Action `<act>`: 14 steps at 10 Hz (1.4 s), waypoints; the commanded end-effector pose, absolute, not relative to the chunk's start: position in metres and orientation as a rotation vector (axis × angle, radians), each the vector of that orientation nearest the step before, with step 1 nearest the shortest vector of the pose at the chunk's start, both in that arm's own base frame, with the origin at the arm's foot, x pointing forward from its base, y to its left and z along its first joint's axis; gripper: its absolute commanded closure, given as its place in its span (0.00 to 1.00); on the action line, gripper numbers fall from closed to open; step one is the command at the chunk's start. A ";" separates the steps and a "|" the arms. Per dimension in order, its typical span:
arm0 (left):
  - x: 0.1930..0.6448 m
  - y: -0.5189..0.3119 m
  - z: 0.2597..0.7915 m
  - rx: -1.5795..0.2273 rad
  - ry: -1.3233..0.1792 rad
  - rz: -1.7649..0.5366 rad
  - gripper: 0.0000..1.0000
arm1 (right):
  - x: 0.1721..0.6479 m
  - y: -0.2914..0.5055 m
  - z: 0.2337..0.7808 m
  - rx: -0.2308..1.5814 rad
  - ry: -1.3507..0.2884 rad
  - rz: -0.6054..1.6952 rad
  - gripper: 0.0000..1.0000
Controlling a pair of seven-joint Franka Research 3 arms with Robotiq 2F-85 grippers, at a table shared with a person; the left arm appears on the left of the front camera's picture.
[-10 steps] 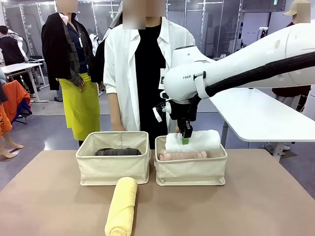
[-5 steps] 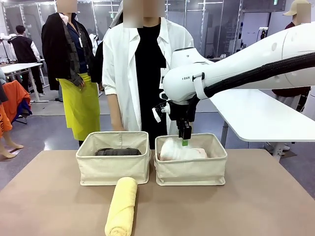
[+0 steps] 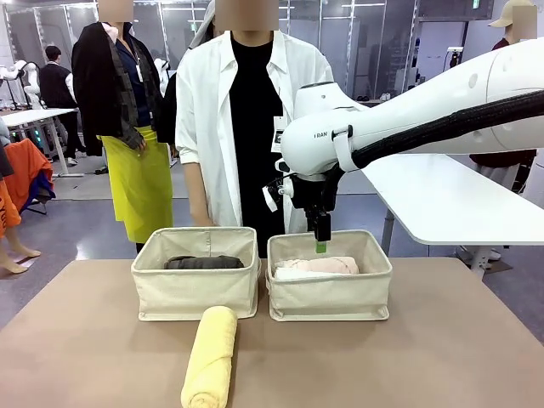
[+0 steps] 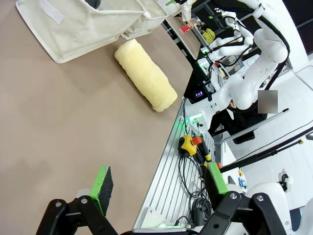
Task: Divide the towels into two baskets.
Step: Pick up one hotel-folded towel from the bottom of the table and place it in the Fabric basket indicated by the person.
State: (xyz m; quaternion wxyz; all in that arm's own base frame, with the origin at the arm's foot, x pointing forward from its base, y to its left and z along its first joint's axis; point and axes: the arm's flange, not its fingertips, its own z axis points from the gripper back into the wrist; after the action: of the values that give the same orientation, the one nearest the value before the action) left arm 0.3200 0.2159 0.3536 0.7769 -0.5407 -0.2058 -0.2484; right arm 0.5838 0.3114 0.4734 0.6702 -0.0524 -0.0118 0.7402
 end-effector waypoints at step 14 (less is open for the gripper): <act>0.315 0.216 0.356 -1.169 -0.449 -0.535 0.04 | 0.531 0.262 0.538 -0.073 0.016 1.556 0.00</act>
State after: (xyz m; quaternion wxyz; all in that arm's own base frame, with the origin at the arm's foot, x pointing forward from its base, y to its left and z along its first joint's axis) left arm 0.3198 0.2161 0.3536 0.7770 -0.5406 -0.2060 -0.2481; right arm 0.5585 0.2854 0.5252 0.6963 -0.0551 0.0066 0.7156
